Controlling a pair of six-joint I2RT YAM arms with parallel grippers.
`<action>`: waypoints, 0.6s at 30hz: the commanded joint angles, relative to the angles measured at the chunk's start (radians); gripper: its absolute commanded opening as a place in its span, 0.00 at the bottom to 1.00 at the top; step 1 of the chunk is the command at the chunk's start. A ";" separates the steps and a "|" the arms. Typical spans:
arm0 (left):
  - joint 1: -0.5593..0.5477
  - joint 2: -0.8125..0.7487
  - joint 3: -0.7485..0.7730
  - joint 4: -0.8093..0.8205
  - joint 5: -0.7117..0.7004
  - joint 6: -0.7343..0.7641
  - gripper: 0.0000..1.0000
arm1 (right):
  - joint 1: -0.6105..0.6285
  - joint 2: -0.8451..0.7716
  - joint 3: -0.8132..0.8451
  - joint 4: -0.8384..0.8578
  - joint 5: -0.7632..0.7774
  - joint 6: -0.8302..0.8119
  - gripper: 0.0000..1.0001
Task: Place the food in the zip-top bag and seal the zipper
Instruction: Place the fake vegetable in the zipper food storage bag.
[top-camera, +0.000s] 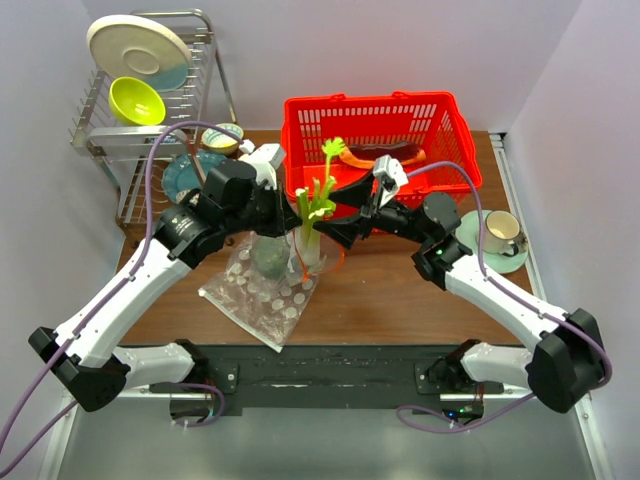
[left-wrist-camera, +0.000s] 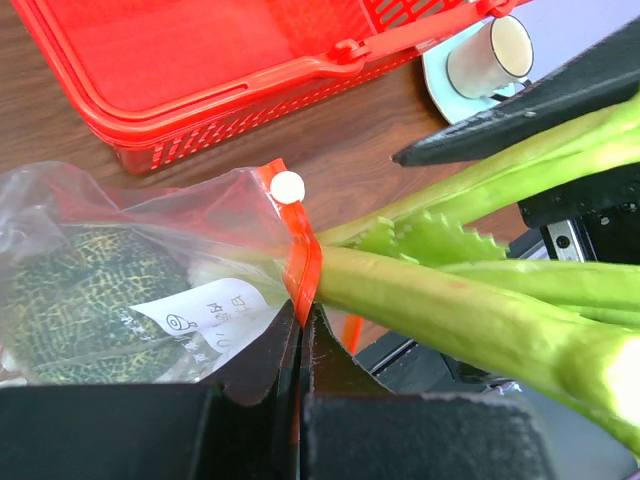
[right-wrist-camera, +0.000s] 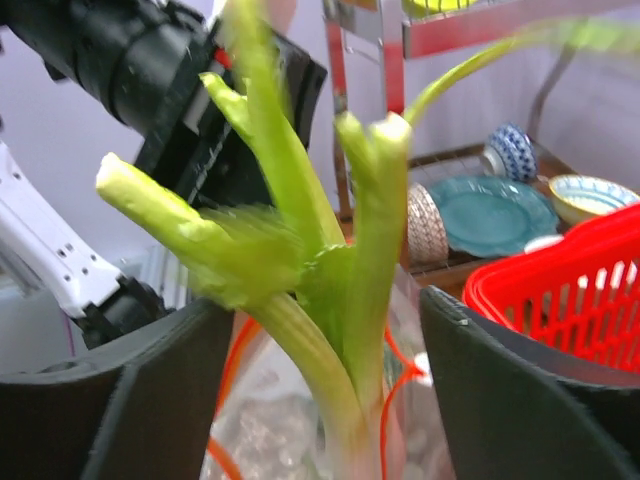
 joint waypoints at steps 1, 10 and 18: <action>0.003 -0.016 0.008 0.057 0.020 -0.013 0.00 | 0.004 -0.044 0.085 -0.265 0.039 -0.126 0.83; 0.004 -0.015 -0.007 0.066 0.028 -0.007 0.00 | 0.008 -0.028 0.243 -0.575 0.059 -0.182 0.99; 0.003 -0.018 -0.011 0.065 0.022 -0.002 0.00 | 0.027 -0.021 0.365 -0.776 0.071 -0.212 0.99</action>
